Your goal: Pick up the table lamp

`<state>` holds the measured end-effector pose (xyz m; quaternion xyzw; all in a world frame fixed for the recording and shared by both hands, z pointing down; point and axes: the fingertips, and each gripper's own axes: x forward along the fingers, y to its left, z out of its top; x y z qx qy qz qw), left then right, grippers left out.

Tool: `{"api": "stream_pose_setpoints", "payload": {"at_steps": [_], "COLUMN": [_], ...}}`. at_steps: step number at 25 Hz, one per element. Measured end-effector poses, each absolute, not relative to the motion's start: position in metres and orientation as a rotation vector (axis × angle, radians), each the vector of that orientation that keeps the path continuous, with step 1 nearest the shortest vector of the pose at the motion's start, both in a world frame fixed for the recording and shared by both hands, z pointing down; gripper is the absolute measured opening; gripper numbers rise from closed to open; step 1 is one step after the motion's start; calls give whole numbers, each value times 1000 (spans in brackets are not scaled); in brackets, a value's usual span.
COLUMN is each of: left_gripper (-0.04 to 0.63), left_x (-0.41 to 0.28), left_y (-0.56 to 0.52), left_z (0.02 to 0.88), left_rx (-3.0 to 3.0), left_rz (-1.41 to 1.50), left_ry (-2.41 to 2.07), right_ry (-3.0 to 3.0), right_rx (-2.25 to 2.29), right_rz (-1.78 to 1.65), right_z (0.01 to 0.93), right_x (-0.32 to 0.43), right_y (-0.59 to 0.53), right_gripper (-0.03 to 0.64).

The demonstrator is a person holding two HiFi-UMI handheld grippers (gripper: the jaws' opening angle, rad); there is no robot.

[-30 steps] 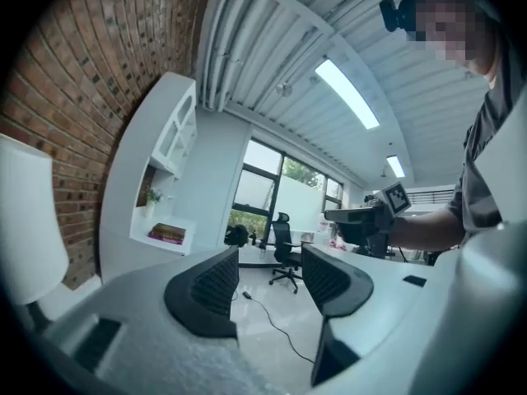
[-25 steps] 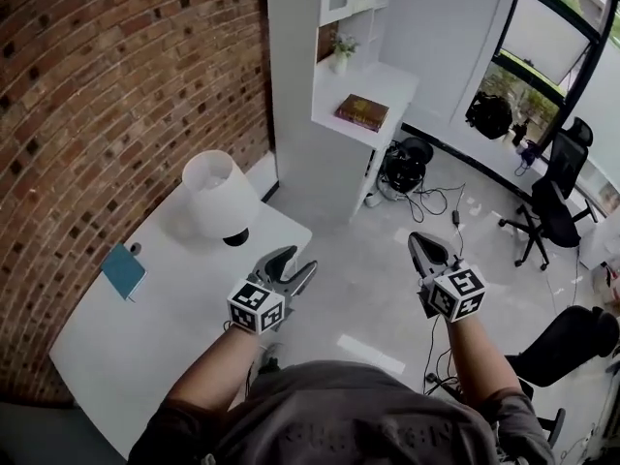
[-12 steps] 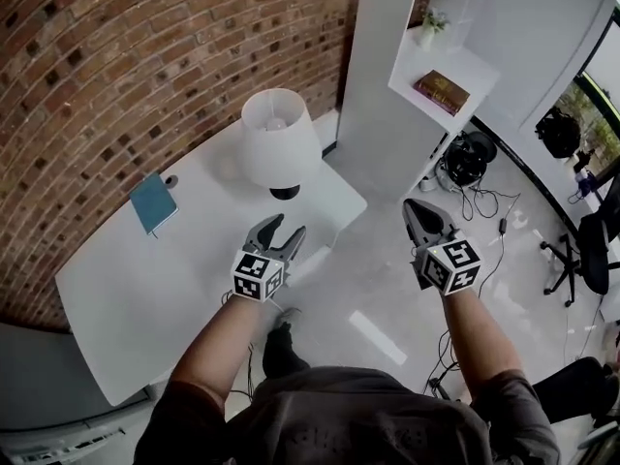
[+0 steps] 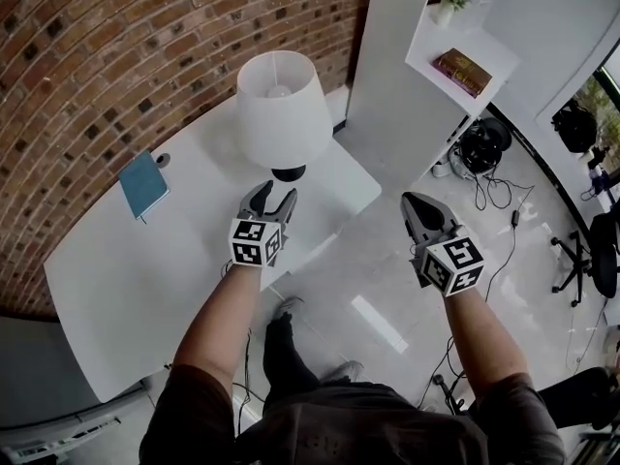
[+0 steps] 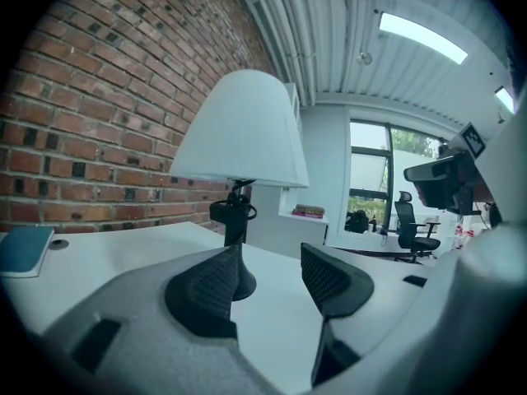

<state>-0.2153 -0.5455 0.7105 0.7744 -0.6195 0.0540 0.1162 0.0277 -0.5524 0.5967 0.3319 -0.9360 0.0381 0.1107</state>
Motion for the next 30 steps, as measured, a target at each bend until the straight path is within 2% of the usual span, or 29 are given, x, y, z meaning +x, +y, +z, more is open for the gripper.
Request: {"api": "stream_pose_setpoints", "payload": {"at_steps": [11, 24, 25, 26, 30], "left_gripper": [221, 235, 227, 178, 164], "left_x": [-242, -256, -255, -255, -256], "left_y": [-616, -683, -686, -690, -699], "left_z": [757, 769, 770, 769, 766], "left_rx": [2142, 2119, 2118, 2121, 2137], "left_rz": [172, 145, 150, 164, 265], "left_ry": [-1961, -2103, -2113, -2120, -2074], "right_ry": [-2790, -2774, -2769, -2764, -2753], "right_rx": [959, 1007, 1009, 1011, 1031], "right_rz": [137, 186, 181, 175, 184], "right_z": [647, 685, 688, 690, 696], "right_x": [33, 75, 78, 80, 85], "right_y": [-566, -567, -567, -568, -571], "right_gripper": [-6, -6, -6, -6, -6]}}
